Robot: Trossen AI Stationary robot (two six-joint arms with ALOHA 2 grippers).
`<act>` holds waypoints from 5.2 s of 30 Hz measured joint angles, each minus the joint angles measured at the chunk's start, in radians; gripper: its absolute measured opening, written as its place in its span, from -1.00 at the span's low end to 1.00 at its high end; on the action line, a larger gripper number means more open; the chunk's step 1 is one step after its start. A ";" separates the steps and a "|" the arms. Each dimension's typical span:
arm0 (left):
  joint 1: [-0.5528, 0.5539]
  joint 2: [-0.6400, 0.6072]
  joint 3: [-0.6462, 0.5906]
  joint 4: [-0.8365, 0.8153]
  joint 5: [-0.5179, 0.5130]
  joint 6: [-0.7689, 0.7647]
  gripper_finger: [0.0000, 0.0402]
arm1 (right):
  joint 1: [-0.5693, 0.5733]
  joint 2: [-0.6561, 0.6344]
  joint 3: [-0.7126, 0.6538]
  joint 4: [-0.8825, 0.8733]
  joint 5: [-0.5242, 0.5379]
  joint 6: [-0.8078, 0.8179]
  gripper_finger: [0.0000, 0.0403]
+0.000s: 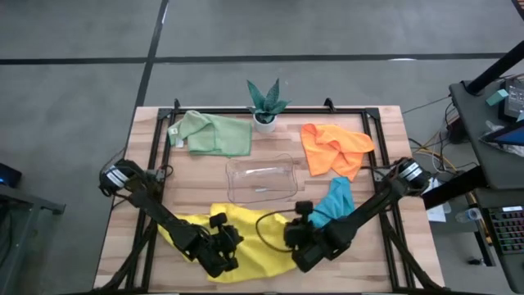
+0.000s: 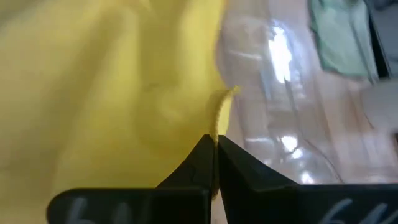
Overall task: Fold microfiber towels
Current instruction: Fold the right yellow microfiber towel
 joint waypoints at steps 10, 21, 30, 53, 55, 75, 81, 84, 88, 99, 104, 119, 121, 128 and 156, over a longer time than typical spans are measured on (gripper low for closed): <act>-0.001 -0.055 -0.011 -0.042 0.003 0.004 -0.98 | 0.000 -0.095 -0.288 0.167 0.060 0.161 -0.96; 0.033 -0.035 -0.013 -0.053 -0.012 0.001 -0.98 | 0.000 -0.156 -0.373 0.178 0.076 0.202 -0.73; 0.012 -0.069 0.048 -0.053 0.114 0.076 -0.98 | 0.032 -0.266 -0.385 0.165 0.063 0.192 -0.37; -0.142 0.070 0.223 -0.097 0.477 -0.112 -0.98 | 0.238 -0.050 -0.385 0.810 -0.091 -0.014 -0.27; -0.145 0.071 0.221 -0.098 0.518 -0.120 -0.95 | 0.238 -0.044 -0.383 0.807 -0.091 0.007 -0.17; -0.153 0.131 0.219 -0.264 0.535 0.003 -0.07 | 0.246 0.144 -0.205 0.647 -0.052 0.118 0.10; -0.153 0.148 0.217 -0.307 0.515 -0.024 -0.24 | 0.232 0.220 -0.165 0.617 -0.050 0.121 0.10; -0.153 0.163 0.216 -0.313 0.511 -0.044 -0.37 | 0.231 0.238 -0.153 0.597 -0.049 0.132 0.07; -0.152 0.169 0.215 -0.330 0.511 -0.079 -0.66 | 0.229 0.236 -0.153 0.582 -0.064 0.141 -0.15; -0.152 0.132 0.249 -0.342 0.501 -0.071 -0.99 | 0.225 0.114 -0.159 0.436 -0.112 0.052 -0.95; -0.153 0.059 0.277 -0.326 0.497 -0.067 -1.00 | 0.227 -0.020 -0.156 0.300 -0.187 0.068 -0.96; -0.152 -0.102 0.320 -0.094 0.484 -0.046 -1.00 | 0.242 -0.194 -0.159 0.251 -0.494 0.051 -0.96; -0.150 -0.092 0.317 -0.086 0.484 -0.051 -1.00 | 0.242 -0.175 -0.162 0.273 -0.526 0.035 -0.96; -0.140 -0.020 0.314 -0.066 0.577 -0.071 -1.00 | 0.235 -0.074 -0.165 0.373 -0.593 -0.068 -0.96; 0.032 -0.004 0.276 -0.541 0.476 0.056 -1.00 | -0.074 -0.073 -0.198 0.091 -0.527 -0.345 -0.96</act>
